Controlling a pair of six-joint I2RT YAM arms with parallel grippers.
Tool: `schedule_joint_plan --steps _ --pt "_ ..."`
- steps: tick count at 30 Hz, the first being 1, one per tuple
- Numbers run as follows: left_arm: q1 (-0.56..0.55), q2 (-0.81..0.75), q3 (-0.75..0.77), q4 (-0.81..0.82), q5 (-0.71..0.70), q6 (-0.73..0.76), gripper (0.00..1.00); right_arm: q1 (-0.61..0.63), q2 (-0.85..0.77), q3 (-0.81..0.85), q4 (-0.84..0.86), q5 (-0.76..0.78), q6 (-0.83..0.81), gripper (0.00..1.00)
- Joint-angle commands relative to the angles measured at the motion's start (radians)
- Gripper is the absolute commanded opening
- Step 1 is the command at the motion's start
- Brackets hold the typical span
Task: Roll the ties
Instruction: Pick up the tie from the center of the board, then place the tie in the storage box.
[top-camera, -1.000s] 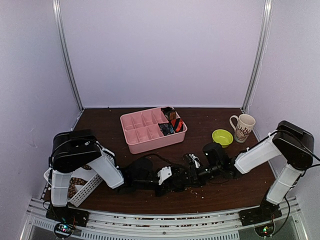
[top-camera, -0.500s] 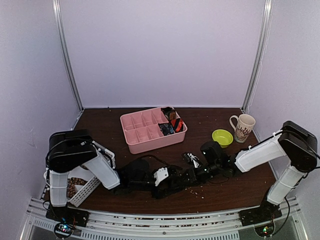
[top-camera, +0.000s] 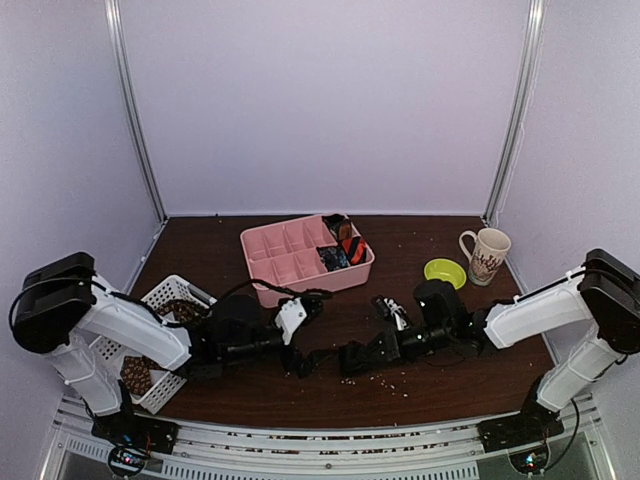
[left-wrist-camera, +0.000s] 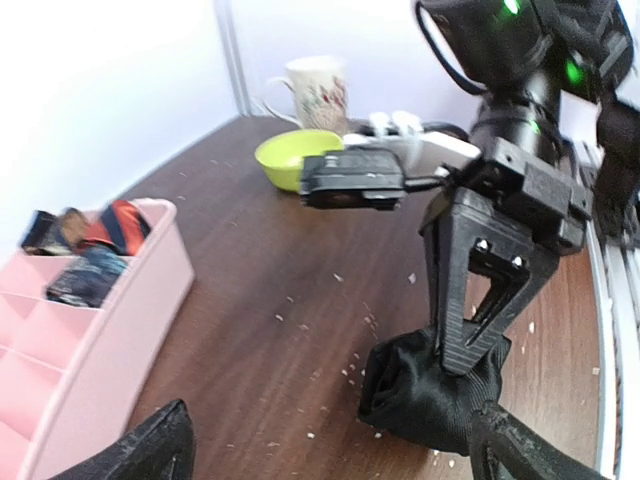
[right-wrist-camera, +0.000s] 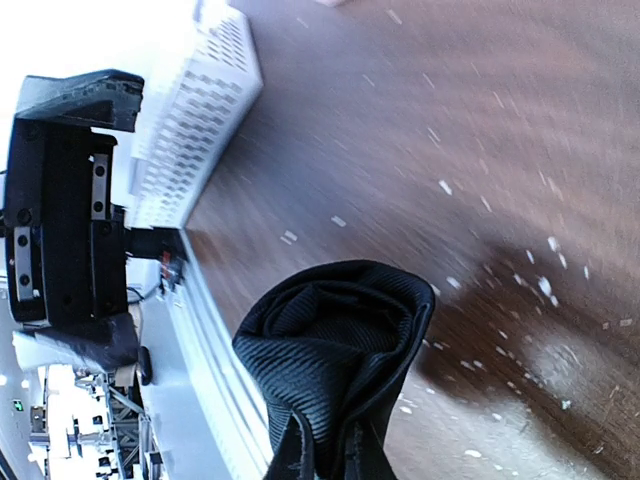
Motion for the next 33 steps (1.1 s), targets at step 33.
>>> schedule_joint_plan --steps 33 --pt "0.011 -0.625 0.262 -0.798 -0.019 -0.273 0.98 0.002 -0.106 0.844 -0.797 0.446 -0.816 0.00"
